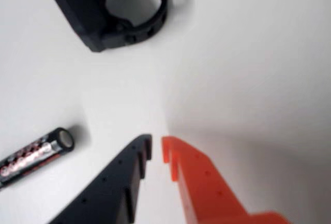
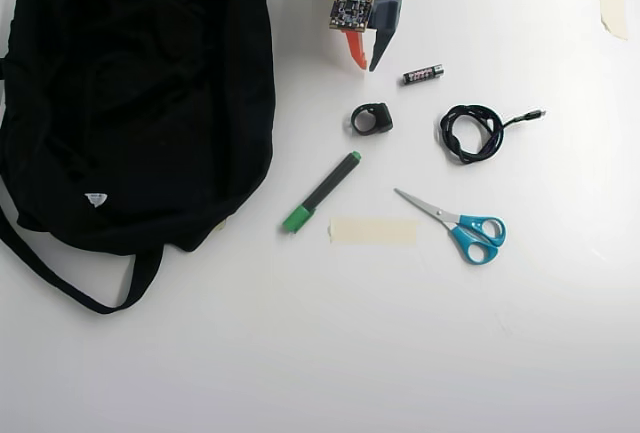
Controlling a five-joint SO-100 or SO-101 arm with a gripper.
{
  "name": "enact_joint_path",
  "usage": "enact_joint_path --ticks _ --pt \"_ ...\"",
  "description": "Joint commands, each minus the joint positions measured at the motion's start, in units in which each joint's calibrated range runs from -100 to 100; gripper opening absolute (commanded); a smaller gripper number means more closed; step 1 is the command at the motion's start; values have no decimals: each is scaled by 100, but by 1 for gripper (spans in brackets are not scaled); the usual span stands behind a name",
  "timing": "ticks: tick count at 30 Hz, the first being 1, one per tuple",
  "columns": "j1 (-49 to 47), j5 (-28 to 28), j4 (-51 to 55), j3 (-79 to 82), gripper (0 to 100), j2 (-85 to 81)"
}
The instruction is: Put the green marker into the black bag
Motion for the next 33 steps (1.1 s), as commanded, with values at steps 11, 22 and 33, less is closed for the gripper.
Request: enact_joint_path --ticks 11,22,33 --pt "-64 -3 60 -1945 2 1676" --pt "-42 -13 -983 -4425 2 4025" --pt "115 24 -2602 -6527 2 6589"
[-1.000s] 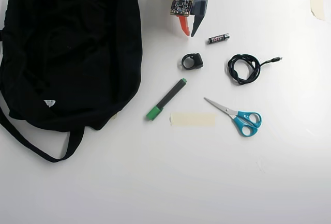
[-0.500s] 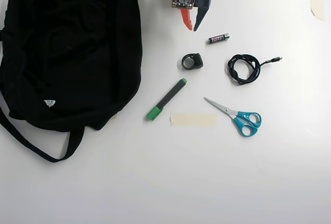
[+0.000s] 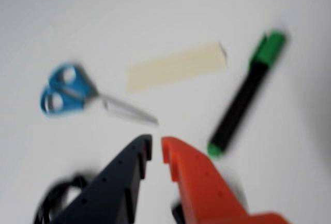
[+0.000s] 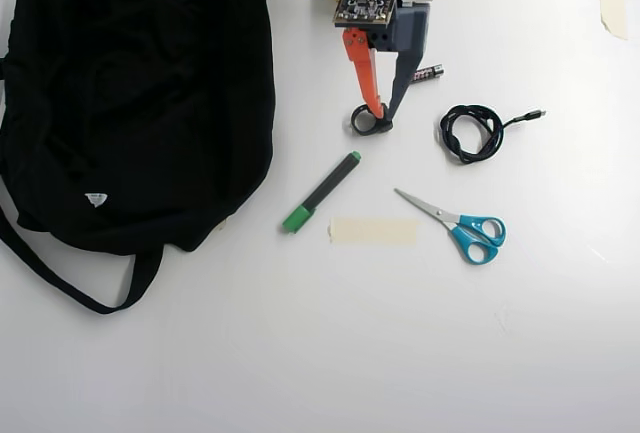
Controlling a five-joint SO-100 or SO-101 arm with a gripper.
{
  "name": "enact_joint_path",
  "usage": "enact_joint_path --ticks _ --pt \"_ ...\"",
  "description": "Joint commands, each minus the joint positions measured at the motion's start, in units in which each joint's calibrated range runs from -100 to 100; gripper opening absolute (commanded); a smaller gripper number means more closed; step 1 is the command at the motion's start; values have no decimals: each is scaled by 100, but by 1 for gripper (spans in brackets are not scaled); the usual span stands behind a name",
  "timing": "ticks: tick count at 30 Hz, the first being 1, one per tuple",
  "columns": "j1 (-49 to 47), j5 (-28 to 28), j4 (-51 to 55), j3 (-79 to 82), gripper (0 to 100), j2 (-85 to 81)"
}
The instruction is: Put the green marker into the black bag
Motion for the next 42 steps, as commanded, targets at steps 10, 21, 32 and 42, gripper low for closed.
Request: enact_joint_path --ticks 10,21,32,42 --pt "324 39 -524 -3841 2 2603" --pt "160 684 -1903 -4371 3 3425" --pt "32 852 -3608 -4200 3 4056" --pt "10 1161 -4392 -3176 3 3956"
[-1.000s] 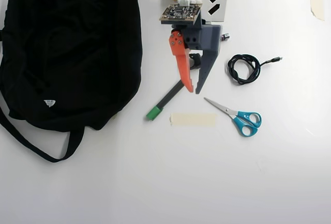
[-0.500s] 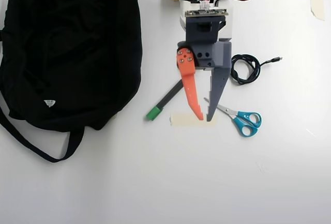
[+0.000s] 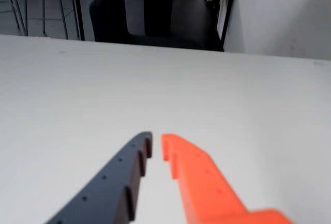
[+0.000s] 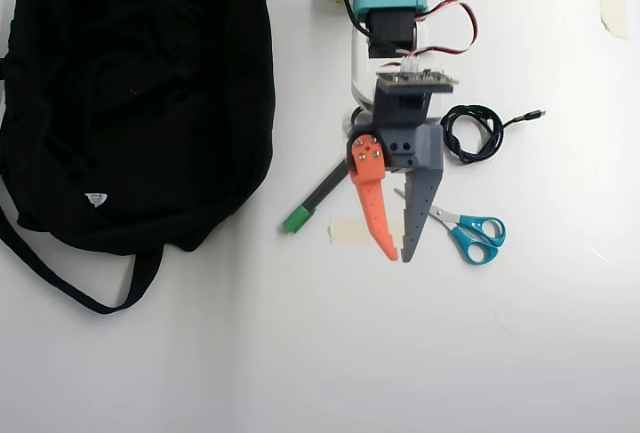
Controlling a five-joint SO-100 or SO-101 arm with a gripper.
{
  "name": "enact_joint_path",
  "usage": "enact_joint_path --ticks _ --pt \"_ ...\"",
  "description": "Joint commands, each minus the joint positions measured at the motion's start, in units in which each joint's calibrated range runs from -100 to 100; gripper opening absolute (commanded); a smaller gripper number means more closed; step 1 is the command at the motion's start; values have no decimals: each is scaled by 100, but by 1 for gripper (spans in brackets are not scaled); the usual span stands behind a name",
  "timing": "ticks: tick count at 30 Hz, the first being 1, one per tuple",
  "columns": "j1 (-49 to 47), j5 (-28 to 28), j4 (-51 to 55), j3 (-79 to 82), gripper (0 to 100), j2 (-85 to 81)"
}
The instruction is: Put the green marker into the black bag
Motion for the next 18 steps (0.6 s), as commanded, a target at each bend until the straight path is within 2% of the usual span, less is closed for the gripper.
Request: enact_joint_path --ticks 1,18 --pt "-26 28 -107 -31 3 -145" --pt "108 28 -98 -67 2 -162"
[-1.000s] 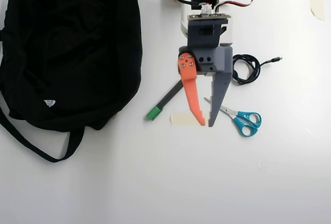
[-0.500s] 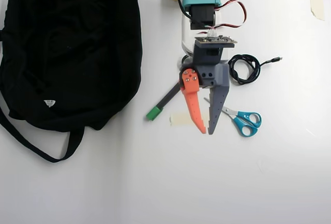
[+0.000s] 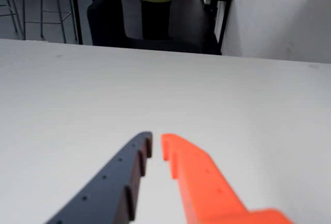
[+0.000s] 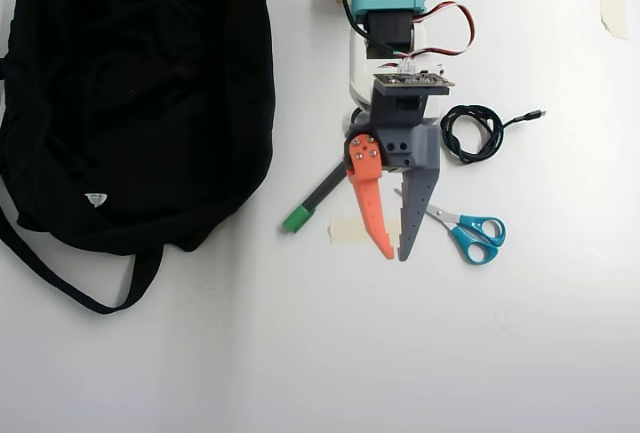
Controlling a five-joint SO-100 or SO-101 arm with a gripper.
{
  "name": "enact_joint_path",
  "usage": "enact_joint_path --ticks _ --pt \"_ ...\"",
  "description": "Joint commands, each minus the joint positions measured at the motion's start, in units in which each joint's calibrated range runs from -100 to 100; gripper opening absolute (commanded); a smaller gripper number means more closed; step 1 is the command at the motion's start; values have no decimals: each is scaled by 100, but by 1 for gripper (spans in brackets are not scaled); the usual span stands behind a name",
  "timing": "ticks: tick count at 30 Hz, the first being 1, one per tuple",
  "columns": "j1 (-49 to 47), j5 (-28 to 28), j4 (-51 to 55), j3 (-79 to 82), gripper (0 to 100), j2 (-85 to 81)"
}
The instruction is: Put the green marker into the black bag
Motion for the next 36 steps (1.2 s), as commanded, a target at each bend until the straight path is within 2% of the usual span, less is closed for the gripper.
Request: enact_joint_path --ticks 1,21,33,36 --pt "49 28 -55 -83 2 -154" --pt "139 -19 5 -74 2 -170" --pt "192 -24 2994 -847 2 -170" --pt "199 -24 3390 -883 2 -170"
